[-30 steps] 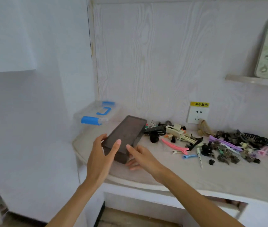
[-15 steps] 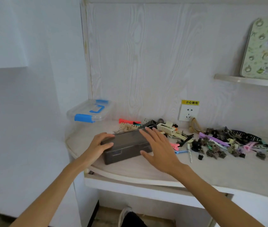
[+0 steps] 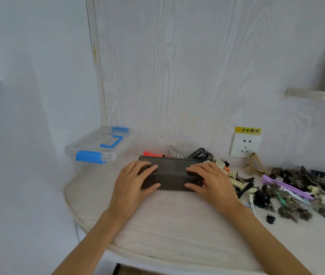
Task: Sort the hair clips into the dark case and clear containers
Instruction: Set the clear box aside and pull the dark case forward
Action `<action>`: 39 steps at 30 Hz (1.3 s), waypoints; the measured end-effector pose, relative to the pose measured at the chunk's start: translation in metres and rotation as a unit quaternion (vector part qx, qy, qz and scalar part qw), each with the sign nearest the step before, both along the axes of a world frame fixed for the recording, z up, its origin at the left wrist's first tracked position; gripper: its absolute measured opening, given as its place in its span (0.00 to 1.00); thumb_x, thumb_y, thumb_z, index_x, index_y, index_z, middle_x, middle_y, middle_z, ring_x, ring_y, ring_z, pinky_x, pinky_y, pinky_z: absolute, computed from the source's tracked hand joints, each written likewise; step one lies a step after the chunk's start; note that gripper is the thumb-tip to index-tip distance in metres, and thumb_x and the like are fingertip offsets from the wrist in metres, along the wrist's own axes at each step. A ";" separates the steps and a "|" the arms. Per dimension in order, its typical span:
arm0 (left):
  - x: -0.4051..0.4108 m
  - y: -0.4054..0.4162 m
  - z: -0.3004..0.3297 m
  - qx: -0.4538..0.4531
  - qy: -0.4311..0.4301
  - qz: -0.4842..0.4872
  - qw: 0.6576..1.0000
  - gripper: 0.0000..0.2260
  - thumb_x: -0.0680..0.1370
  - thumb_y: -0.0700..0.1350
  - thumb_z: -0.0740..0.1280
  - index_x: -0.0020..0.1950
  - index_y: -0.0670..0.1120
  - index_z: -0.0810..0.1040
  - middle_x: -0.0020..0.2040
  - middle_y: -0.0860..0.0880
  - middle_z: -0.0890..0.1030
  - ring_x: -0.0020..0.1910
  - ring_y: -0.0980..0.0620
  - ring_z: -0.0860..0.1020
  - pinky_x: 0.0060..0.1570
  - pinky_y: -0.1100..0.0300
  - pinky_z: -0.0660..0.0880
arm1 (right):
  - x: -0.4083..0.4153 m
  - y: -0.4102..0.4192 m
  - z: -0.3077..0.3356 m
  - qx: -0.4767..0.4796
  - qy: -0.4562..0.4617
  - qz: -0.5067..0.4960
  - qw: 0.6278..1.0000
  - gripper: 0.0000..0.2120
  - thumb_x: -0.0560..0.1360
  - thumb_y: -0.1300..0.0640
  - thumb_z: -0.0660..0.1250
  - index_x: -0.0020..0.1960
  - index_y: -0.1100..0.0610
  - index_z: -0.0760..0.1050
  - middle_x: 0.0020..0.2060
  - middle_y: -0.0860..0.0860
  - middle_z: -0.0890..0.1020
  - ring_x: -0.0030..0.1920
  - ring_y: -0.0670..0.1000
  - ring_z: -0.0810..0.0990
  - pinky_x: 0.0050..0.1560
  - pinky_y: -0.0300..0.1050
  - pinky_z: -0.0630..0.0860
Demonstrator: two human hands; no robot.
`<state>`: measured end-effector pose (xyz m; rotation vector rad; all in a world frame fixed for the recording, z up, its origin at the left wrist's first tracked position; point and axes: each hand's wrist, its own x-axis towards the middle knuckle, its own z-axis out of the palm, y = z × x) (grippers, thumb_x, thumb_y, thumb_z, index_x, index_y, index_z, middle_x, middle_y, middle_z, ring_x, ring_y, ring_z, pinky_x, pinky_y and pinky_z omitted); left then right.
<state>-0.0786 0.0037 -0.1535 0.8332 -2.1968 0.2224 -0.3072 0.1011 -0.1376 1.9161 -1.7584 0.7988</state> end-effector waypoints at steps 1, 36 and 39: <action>-0.001 -0.001 0.001 -0.019 -0.013 0.018 1.000 0.20 0.72 0.60 0.66 0.59 0.51 0.79 0.57 0.52 0.79 0.57 0.52 0.74 0.53 0.57 0.75 | -0.001 -0.003 0.001 -0.006 0.003 0.006 1.000 0.19 0.67 0.44 0.73 0.55 0.49 0.79 0.50 0.44 0.82 0.52 0.47 0.77 0.52 0.42 0.76; 0.014 -0.018 -0.014 0.387 0.172 -0.058 0.904 0.26 0.63 0.67 0.69 0.57 0.57 0.78 0.51 0.59 0.83 0.51 0.62 0.80 0.58 0.53 0.76 | 0.015 -0.009 -0.008 -0.095 0.138 -0.059 0.984 0.16 0.77 0.48 0.55 0.54 0.57 0.76 0.45 0.52 0.82 0.46 0.53 0.81 0.46 0.45 0.78; 0.015 -0.011 -0.011 0.363 0.161 -0.039 0.917 0.22 0.65 0.61 0.73 0.56 0.56 0.78 0.51 0.58 0.83 0.48 0.62 0.80 0.53 0.59 0.77 | 0.014 -0.001 0.006 -0.016 0.090 -0.036 0.995 0.14 0.76 0.47 0.60 0.56 0.51 0.76 0.49 0.47 0.81 0.50 0.50 0.80 0.47 0.41 0.76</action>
